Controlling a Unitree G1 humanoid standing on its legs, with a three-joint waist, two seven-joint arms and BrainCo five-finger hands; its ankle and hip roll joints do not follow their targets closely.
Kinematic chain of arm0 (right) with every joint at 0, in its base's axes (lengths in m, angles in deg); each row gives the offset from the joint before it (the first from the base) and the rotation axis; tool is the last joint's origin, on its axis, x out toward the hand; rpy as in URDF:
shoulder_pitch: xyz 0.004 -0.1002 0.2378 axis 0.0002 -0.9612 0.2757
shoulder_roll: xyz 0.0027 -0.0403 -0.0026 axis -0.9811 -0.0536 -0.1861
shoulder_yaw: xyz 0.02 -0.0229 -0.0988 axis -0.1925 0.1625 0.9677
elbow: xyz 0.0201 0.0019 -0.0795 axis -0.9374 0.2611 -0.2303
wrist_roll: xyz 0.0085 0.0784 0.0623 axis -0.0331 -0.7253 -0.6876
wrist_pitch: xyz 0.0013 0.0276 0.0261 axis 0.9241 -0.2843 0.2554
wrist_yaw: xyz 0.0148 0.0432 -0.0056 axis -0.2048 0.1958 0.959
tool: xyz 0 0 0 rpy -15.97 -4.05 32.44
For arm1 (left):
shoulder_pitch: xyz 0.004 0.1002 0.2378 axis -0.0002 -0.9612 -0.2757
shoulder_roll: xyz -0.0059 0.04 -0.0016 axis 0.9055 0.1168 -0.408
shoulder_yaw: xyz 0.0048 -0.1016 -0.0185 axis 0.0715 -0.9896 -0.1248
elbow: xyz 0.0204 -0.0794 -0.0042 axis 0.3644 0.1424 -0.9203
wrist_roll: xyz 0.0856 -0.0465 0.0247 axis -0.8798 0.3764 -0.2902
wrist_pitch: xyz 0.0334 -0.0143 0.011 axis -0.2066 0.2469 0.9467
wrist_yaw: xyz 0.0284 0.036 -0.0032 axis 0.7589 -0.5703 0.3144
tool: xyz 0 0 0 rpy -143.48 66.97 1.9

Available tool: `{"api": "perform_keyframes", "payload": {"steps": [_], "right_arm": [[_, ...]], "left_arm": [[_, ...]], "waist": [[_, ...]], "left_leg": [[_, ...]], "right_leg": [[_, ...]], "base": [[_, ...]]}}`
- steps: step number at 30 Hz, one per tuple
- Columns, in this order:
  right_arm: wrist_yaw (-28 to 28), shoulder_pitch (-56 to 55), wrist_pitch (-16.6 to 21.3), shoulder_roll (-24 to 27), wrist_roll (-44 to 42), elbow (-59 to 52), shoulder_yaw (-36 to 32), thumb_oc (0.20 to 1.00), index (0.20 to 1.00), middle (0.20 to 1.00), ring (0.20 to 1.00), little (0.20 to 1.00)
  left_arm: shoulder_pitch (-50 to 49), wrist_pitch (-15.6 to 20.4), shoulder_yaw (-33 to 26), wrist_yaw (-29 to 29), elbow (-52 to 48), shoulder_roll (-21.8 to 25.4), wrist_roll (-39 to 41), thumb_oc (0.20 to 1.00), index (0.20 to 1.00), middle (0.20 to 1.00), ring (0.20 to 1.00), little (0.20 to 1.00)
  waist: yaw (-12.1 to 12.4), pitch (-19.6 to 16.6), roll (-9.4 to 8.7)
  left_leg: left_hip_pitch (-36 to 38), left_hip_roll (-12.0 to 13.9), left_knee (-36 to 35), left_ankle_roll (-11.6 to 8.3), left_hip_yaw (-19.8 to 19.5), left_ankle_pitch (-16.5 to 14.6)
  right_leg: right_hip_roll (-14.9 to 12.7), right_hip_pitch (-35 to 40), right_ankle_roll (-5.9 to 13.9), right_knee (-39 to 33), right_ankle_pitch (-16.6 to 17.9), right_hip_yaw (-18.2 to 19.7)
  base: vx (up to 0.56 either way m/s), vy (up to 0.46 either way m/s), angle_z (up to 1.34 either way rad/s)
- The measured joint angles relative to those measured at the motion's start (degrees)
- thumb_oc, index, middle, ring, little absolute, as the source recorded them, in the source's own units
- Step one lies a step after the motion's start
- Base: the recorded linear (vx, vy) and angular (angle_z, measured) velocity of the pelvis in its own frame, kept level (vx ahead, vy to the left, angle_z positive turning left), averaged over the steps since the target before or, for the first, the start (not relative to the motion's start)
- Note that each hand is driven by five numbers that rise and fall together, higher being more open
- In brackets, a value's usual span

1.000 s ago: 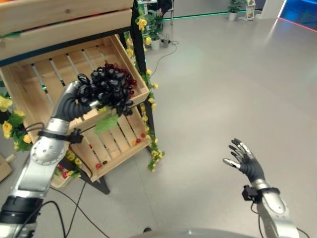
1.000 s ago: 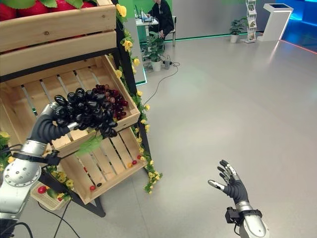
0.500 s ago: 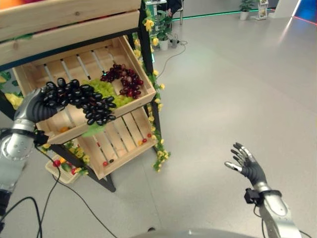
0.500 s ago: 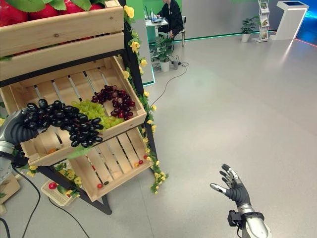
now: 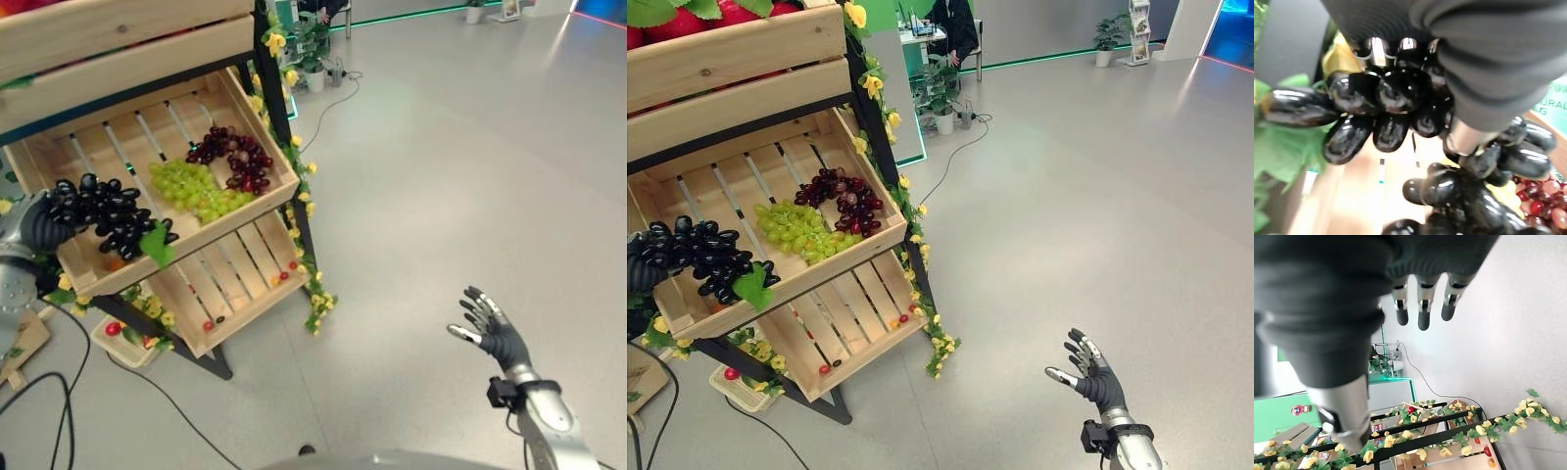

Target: Pick up the fruits from the basket on one side to the basket on the other side

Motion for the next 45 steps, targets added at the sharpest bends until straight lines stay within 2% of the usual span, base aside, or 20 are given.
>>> {"api": "perform_keyframes", "payload": {"steps": [5, 11, 12, 13, 19, 25, 26, 27, 34, 45], "right_arm": [[-0.07, 0.05, 0.04, 0.34, 0.00, 0.02, 0.88, 1.000, 1.000, 1.000, 1.000, 1.000], [-0.10, 0.15, 0.11, 2.88, 0.00, 0.04, 1.02, 1.000, 1.000, 1.000, 1.000, 1.000], [-0.07, 0.27, 0.13, 3.29, 0.00, 0.03, 1.06, 1.000, 1.000, 1.000, 1.000, 1.000], [-0.10, 0.28, 0.13, 3.58, -0.03, 0.03, 1.08, 1.000, 1.000, 1.000, 1.000, 1.000], [-0.06, 1.35, 0.16, 4.14, -0.05, -0.55, 1.11, 1.000, 1.000, 1.000, 1.000, 1.000], [-0.04, 0.56, 0.19, 4.16, -0.05, -0.55, 1.12, 1.000, 1.000, 1.000, 1.000, 1.000], [-0.03, 0.60, 0.20, 4.16, -0.05, -0.55, 1.12, 1.000, 1.000, 1.000, 1.000, 1.000], [-0.02, 0.71, 0.22, 4.18, -0.03, -0.55, 1.15, 1.000, 1.000, 1.000, 1.000, 1.000], [0.04, 0.42, 0.24, 4.18, -0.03, -0.54, 1.27, 1.000, 1.000, 1.000, 1.000, 1.000], [0.64, 0.27, 0.16, 4.18, 0.09, -0.57, 3.31, 1.000, 1.000, 1.000, 1.000, 1.000]], "left_arm": [[4.57, -0.72, 4.59, 0.01, 2.75, 0.80, -3.73, 0.200, 0.200, 0.200, 0.200, 0.200], [13.18, -0.86, 16.23, 0.28, 7.13, 5.24, -13.04, 0.200, 0.200, 0.200, 0.200, 0.200], [17.06, -0.93, 19.83, 0.33, 8.86, 6.04, -15.02, 0.200, 0.200, 0.200, 0.200, 0.200], [18.69, -0.95, 21.06, 0.31, 9.39, 6.17, -15.86, 0.200, 0.200, 0.200, 0.200, 0.200], [22.38, -0.86, 23.24, 0.22, 10.30, 8.17, -19.07, 0.200, 0.200, 0.200, 0.200, 0.200], [22.77, -0.85, 23.28, 0.12, 10.53, 8.23, -22.23, 0.200, 0.200, 0.200, 0.200, 0.200], [22.78, -0.86, 23.37, 0.12, 10.65, 8.23, -23.58, 0.827, 0.827, 0.827, 0.827, 0.827], [23.35, -0.89, 24.66, 0.03, 11.70, 8.21, -23.87, 1.000, 1.000, 1.000, 1.000, 1.000], [26.68, -2.57, 28.30, 1.30, 15.69, 8.22, -27.97, 1.000, 1.000, 1.000, 1.000, 1.000], [27.77, -3.77, 30.04, 1.75, 16.51, 6.95, -29.76, 1.000, 1.000, 1.000, 1.000, 1.000]], "waist": [[-0.79, 0.47, 0.98], [-1.98, 1.65, 1.67], [-1.85, 2.02, 1.86], [-2.15, 2.30, 1.90], [-3.23, 5.16, 1.13], [-3.20, 5.73, 0.42], [-3.21, 5.75, 0.38], [-3.21, 5.77, 0.38], [-3.17, 5.80, 0.45], [-3.15, 5.84, 0.55]], "left_leg": [[-1.35, -0.11, 0.01, 0.22, 0.81, 0.19], [-2.16, -0.28, -0.03, 0.30, 2.18, 0.24], [-2.95, -0.27, -0.03, 0.46, 2.22, 0.37], [-3.33, -0.27, -0.04, 0.55, 2.39, 0.44], [-5.43, -0.18, -0.03, 0.77, 4.23, 0.80], [-5.21, -0.19, -0.03, 0.76, 4.95, 0.79], [-4.98, -0.19, -0.03, 0.76, 4.95, 0.79], [-4.71, -0.19, -0.04, 0.73, 4.94, 0.77], [-4.52, -0.25, -0.06, 0.79, 4.68, 0.82], [-4.03, -0.38, -0.04, 0.83, 3.97, 0.85]], "right_leg": [[-0.07, -1.37, -0.17, -0.90, 1.40, 0.76], [-0.31, -2.85, 0.20, -0.90, 1.73, 2.02], [-0.30, -3.53, 0.19, -0.89, 2.03, 2.06], [-0.30, -4.11, 0.15, -0.89, 2.23, 2.26], [-0.26, -6.88, 0.03, -0.89, 3.41, 3.87], [-0.25, -6.93, 0.01, -0.89, 3.43, 4.48], [-0.24, -6.68, 0.01, -0.89, 3.43, 4.47], [-0.25, -6.46, 0.03, -0.91, 3.42, 4.44], [-0.31, -6.19, 0.35, -0.97, 3.35, 4.30], [-0.42, -5.31, 0.09, -0.92, 3.52, 3.57]], "base": [[-0.02, 0.021, -0.09], [-0.03, 0.011, -0.11], [-0.06, 0.011, -0.07], [-0.07, 0.008, -0.05], [-0.01, 0.000, -0.17], [0.01, 0.004, -0.04], [0.00, 0.000, 0.00], [0.00, 0.000, 0.00], [0.00, 0.000, 0.00], [0.00, -0.005, 0.02]]}}
